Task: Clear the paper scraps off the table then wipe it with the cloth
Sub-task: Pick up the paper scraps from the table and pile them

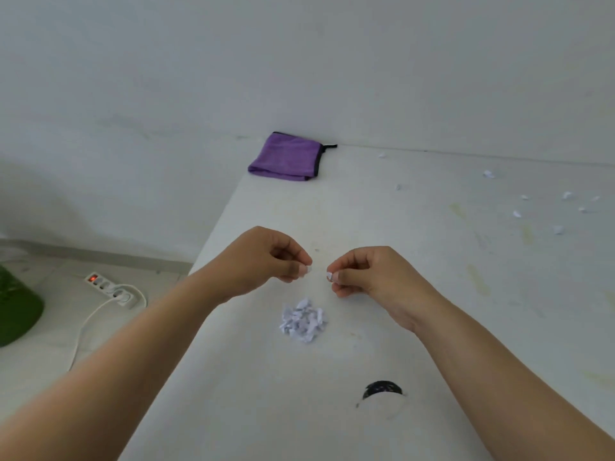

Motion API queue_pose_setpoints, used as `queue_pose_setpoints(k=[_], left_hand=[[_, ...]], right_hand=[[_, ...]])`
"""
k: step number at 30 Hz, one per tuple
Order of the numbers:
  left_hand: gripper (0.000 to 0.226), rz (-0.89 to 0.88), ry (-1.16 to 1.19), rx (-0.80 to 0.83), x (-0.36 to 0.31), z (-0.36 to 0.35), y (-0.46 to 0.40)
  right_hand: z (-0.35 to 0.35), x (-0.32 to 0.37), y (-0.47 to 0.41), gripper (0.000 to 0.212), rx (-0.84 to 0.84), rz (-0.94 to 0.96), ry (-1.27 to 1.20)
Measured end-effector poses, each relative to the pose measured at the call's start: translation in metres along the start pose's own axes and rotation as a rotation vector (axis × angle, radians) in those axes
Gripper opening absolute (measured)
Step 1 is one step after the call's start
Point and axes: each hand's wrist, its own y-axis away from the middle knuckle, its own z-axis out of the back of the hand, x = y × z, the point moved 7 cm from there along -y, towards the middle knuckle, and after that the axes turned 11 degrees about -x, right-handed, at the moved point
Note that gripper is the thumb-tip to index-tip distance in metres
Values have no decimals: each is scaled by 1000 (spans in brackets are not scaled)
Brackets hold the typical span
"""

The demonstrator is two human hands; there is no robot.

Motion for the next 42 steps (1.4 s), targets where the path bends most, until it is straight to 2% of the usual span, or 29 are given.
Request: queue_pose_setpoints(k=[6, 10, 13, 18, 27, 33, 38, 42], left_hand=[[11, -40, -78, 3, 15, -13, 10], [14, -84, -95, 14, 13, -16, 13], [16, -107, -94, 27, 13, -17, 14], [14, -116, -89, 18, 17, -11, 14], [14, -141, -92, -11, 17, -7, 13], [18, -169, -207, 27, 13, -11, 12], [32, -226, -369, 119, 11, -21, 12], [34, -221, -362, 139, 12, -22, 10]], right_hand=[[-11, 8, 15, 10, -23, 162, 424], [-19, 17, 24, 12, 35, 218, 528], [-24, 17, 30, 23, 78, 198, 585], [-18, 19, 32, 40, 56, 179, 550], [-19, 23, 36, 29, -25, 270, 452], [-18, 22, 34, 33, -46, 300, 489], [-17, 17, 30, 38, -42, 276, 445], [-15, 15, 28, 47, -31, 286, 454]])
